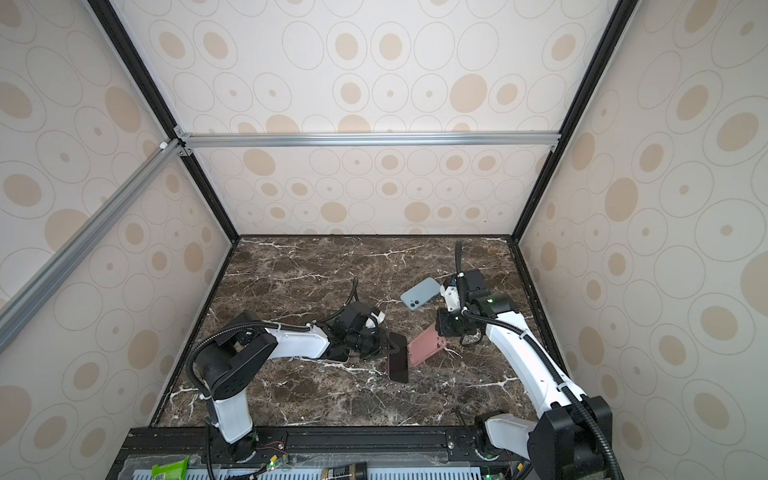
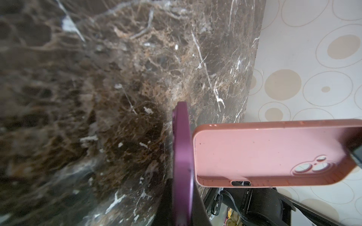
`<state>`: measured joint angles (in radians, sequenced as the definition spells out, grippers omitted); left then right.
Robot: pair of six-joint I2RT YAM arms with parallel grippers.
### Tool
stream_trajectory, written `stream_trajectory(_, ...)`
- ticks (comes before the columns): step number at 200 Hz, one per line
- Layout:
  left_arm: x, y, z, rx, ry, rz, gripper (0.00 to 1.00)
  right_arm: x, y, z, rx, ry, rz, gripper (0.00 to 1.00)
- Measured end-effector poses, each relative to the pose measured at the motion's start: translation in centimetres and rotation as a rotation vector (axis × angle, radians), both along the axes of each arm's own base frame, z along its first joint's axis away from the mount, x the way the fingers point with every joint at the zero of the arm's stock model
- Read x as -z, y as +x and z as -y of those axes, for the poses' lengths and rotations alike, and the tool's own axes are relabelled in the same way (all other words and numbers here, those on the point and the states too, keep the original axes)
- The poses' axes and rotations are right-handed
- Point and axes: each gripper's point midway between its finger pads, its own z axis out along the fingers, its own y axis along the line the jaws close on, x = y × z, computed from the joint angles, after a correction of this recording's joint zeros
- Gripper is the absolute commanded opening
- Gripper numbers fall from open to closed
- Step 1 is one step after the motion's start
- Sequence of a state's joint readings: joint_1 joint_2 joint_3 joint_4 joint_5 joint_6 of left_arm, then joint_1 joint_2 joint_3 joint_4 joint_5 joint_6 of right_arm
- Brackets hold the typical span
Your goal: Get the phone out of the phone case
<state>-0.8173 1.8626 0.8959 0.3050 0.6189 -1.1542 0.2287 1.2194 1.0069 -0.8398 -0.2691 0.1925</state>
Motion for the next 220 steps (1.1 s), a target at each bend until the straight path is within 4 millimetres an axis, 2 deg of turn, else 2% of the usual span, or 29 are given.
stream_trajectory(45, 0.3, 0.1, 0.1, -0.006, 0.007, -0.007, 0.11, 1.1, -0.2, -0.2, -0.005, 0.006, -0.026, 0.00)
stream_trajectory(90, 0.0, 0.4, 0.3, -0.011, 0.012, -0.007, 0.25, 1.6, -0.1, -0.3, -0.008, 0.013, -0.035, 0.00)
stream_trajectory(151, 1.4, 0.3, -0.8, -0.028, 0.097, -0.022, 0.46, 2.1, -0.2, -0.1, -0.003, 0.003, -0.036, 0.00)
stream_trajectory(220, 1.3, 1.5, -1.6, -0.050, 0.174, 0.044, 0.49, 2.3, 0.1, 0.7, 0.021, -0.044, -0.026, 0.00)
